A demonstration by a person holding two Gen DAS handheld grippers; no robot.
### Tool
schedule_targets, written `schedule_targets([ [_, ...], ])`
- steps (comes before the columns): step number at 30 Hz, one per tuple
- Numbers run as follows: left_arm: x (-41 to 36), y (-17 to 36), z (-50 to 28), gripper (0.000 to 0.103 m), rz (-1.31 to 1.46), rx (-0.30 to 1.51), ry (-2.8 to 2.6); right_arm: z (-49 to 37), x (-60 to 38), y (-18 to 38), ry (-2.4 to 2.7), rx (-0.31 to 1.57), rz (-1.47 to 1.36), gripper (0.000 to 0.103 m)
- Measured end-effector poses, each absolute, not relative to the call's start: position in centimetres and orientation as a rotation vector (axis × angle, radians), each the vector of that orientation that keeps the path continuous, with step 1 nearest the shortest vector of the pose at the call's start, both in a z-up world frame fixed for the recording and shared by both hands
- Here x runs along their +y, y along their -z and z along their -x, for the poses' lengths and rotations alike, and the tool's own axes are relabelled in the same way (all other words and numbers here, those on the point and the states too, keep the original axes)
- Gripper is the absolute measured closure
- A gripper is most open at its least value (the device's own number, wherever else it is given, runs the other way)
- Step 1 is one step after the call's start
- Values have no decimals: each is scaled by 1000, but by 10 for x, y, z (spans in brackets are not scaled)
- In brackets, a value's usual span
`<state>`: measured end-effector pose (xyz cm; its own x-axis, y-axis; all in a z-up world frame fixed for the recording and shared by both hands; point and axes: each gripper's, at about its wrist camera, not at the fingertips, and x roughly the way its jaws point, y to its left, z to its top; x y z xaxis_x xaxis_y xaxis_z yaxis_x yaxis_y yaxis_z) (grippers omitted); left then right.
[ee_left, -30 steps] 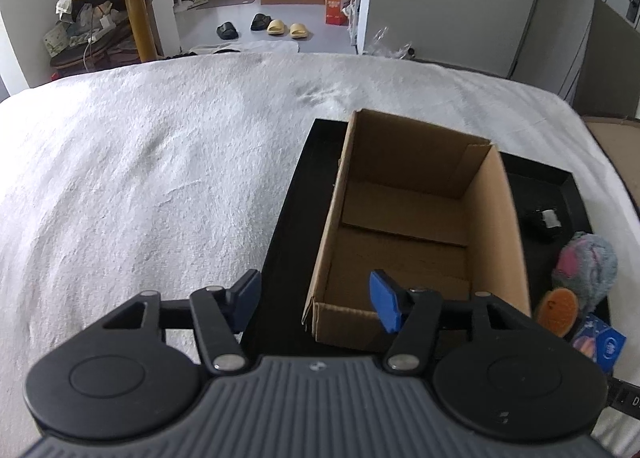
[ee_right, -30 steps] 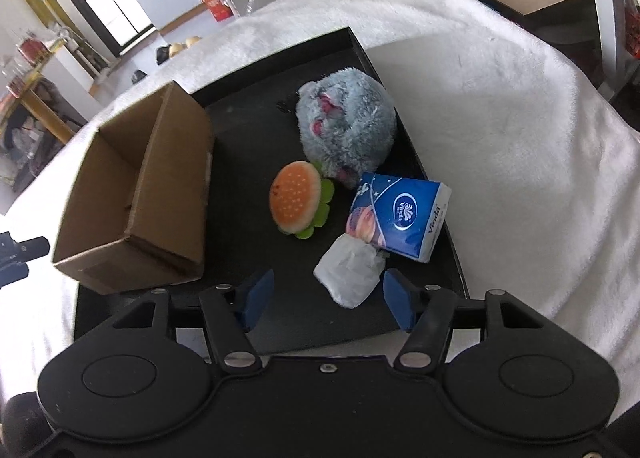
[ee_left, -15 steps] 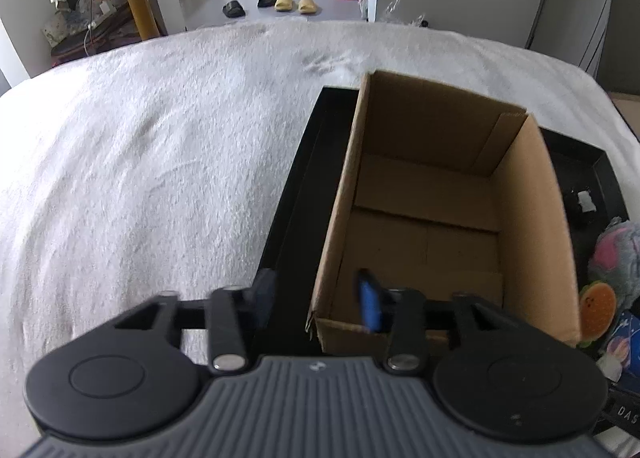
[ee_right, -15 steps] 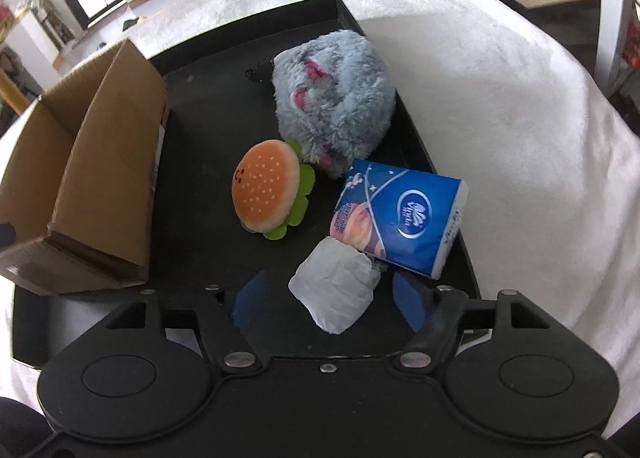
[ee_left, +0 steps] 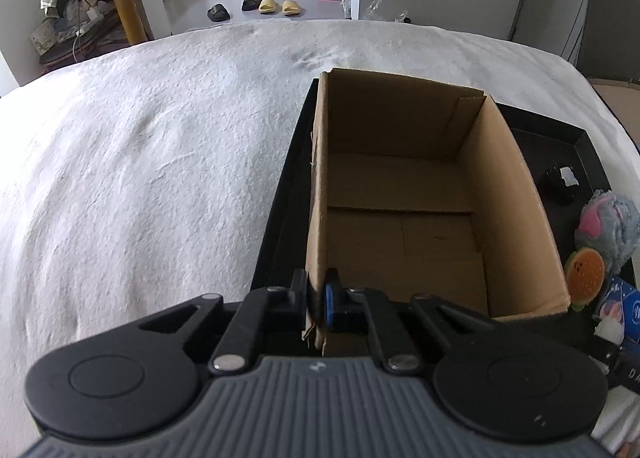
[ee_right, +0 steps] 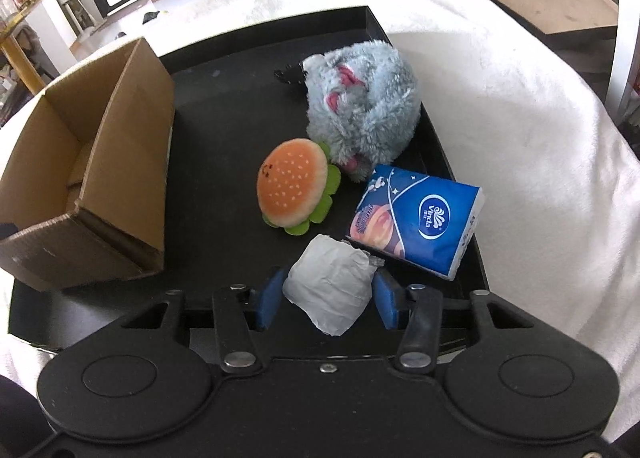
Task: Organize soft objects
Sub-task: 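Carry the white tissue with the right gripper into the cardboard box, release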
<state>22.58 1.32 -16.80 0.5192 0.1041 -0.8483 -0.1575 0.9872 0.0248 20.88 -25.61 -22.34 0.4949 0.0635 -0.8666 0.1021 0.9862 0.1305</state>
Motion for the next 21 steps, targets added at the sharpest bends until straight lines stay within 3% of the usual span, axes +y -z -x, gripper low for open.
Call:
schedule_targets([
  [21, 38, 170, -199, 95, 108, 1009, -100, -191, -233, 171, -40, 947, -156, 55],
])
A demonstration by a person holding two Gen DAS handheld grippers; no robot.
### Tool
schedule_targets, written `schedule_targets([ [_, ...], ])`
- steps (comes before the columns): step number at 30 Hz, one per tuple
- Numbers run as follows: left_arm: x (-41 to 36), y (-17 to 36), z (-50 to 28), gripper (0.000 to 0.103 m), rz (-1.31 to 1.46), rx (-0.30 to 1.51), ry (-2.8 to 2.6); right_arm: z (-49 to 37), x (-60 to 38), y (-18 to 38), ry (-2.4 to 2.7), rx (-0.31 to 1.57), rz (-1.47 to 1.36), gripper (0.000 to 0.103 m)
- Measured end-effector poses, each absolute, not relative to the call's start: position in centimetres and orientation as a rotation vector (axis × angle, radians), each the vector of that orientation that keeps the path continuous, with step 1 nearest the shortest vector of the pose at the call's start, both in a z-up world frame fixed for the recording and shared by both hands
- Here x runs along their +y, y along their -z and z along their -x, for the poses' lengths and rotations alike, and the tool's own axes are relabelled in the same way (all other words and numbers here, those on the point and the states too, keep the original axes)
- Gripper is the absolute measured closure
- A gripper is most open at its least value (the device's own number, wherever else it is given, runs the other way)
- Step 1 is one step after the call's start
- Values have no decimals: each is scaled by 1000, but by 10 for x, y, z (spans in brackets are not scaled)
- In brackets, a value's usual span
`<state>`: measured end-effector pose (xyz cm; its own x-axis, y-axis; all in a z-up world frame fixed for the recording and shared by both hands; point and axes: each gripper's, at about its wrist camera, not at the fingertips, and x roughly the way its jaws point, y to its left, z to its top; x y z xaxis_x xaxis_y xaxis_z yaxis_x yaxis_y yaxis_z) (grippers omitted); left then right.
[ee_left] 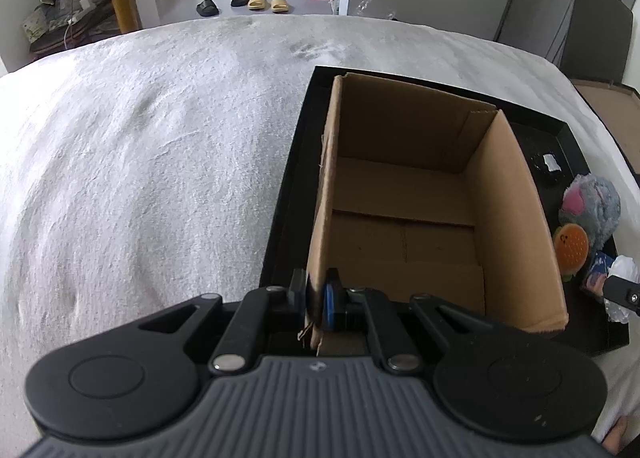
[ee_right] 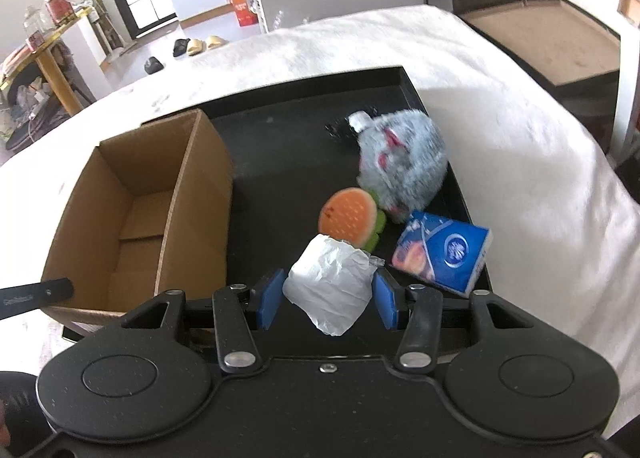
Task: Organize soft objects
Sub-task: 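Carry the white tissue with the right gripper into the cardboard box, release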
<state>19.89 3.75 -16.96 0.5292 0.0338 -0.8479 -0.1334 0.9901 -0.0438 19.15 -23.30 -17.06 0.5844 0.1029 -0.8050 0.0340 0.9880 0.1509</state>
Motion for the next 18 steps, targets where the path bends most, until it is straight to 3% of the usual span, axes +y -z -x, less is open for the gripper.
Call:
schedule_targets([
  [18, 50, 171, -205, 94, 183, 1006, -70, -204, -172, 133, -177, 751, -51, 55],
])
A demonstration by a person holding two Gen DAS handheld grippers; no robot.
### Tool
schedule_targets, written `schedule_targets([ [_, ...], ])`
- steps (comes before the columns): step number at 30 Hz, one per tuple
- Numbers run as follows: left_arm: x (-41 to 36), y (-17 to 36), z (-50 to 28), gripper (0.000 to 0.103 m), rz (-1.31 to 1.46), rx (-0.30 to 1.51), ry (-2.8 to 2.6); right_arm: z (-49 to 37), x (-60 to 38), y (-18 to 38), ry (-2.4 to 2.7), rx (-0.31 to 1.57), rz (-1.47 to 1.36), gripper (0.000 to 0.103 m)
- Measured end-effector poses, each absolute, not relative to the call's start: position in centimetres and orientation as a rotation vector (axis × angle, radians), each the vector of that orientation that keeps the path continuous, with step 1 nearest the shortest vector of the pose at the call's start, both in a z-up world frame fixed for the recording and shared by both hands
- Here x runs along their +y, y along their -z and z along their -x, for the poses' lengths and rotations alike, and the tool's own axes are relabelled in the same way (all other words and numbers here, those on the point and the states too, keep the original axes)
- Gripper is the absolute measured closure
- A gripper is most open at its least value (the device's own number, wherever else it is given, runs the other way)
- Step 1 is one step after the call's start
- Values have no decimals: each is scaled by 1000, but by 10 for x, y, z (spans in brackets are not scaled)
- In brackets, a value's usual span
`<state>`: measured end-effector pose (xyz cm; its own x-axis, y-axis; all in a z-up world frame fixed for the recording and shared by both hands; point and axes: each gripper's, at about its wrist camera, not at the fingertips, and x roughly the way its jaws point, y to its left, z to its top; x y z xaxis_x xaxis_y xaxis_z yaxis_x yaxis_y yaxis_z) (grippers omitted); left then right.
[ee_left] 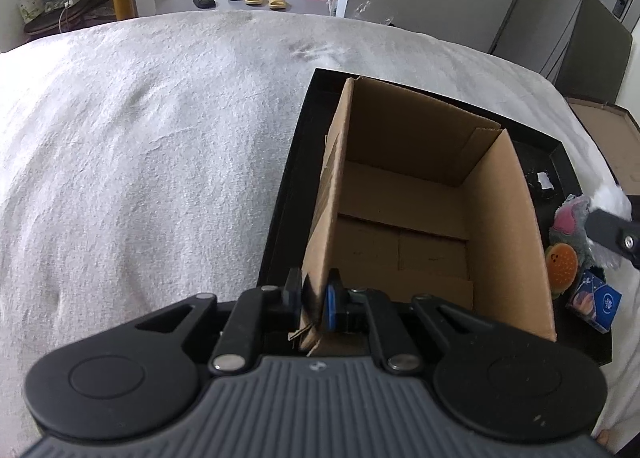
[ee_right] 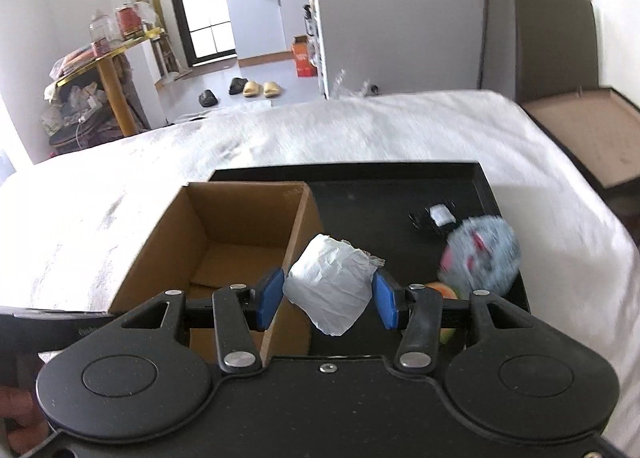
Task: Organize soft objects
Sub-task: 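Carry the white tissue with the right gripper into the cardboard box, release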
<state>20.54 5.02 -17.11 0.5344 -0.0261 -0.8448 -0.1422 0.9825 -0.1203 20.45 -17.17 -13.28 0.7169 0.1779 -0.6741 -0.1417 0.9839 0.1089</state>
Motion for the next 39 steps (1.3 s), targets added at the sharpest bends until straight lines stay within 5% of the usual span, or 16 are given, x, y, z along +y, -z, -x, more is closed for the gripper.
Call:
schedule_targets([
  [18, 68, 173, -214, 89, 311, 1049, -36, -230, -93, 122, -357, 712, 9, 54],
  [23, 69, 173, -215, 67, 309, 1061, -61, -237, -92, 121, -381, 735, -62, 30],
  [25, 68, 172, -214, 54, 302, 1061, -71, -235, -95, 122, -366, 736, -65, 29],
  [30, 62, 167, -211, 41, 280, 1058, -80, -222, -108, 128, -343, 753, -82, 29],
  [39, 46, 157, -206, 32, 195, 1040, -109, -206, -136, 136, -259, 782, -102, 29],
])
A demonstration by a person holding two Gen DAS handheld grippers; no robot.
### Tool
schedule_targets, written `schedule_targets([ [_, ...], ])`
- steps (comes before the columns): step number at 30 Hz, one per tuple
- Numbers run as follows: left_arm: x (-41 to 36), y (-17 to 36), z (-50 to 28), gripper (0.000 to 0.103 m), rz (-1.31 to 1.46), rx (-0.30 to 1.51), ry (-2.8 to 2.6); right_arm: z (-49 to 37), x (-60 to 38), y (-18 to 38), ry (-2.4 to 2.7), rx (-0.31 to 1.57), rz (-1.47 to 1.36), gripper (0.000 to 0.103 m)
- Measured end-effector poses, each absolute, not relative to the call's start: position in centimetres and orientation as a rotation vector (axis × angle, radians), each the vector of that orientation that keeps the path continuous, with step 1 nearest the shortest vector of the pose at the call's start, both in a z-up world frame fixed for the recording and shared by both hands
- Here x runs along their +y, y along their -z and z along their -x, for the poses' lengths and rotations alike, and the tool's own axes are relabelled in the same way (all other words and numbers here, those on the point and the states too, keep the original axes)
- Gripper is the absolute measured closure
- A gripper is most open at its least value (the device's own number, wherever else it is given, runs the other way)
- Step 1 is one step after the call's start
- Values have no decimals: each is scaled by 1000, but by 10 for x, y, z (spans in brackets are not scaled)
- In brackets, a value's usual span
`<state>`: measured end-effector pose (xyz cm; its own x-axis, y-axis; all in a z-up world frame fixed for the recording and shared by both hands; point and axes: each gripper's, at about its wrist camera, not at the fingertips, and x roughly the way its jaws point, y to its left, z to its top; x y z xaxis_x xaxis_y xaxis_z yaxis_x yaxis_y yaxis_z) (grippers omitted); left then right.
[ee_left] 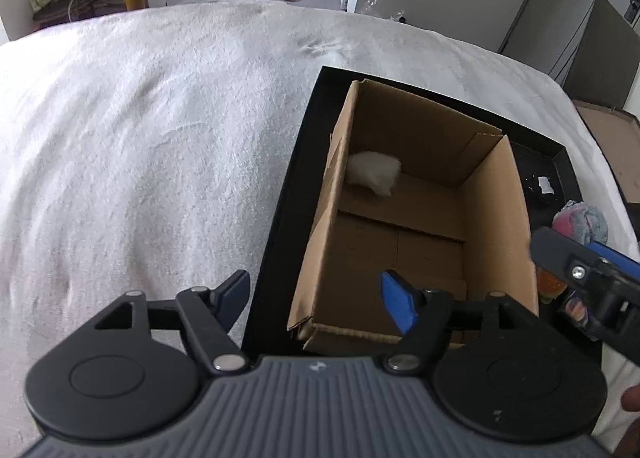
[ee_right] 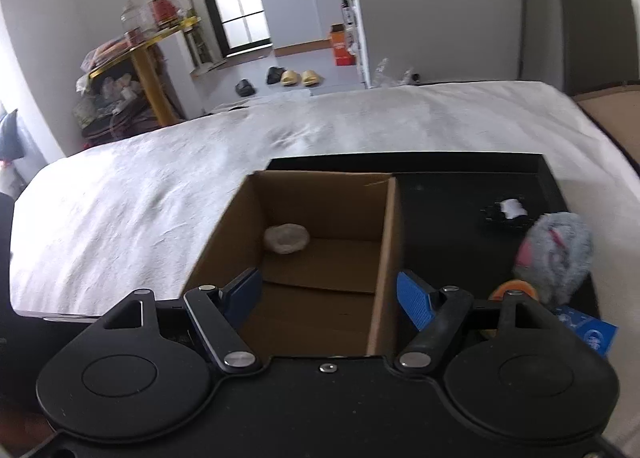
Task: Organize soft objects
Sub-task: 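Carry the white tissue with the right gripper into the cardboard box, release, then move the right gripper to the blue Vinda tissue pack and grasp it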
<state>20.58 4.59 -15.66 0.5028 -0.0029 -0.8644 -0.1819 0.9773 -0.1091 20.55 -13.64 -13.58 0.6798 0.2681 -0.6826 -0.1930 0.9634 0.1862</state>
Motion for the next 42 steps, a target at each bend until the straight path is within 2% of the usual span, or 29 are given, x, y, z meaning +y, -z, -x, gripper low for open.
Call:
schedule_targets([
  [16, 17, 141, -199, 30, 81, 1007, -159, -192, -209, 152, -50, 805, -176, 28],
  [42, -33, 153, -224, 30, -168, 1035, -282, -202, -320, 228, 243, 812, -348, 28],
])
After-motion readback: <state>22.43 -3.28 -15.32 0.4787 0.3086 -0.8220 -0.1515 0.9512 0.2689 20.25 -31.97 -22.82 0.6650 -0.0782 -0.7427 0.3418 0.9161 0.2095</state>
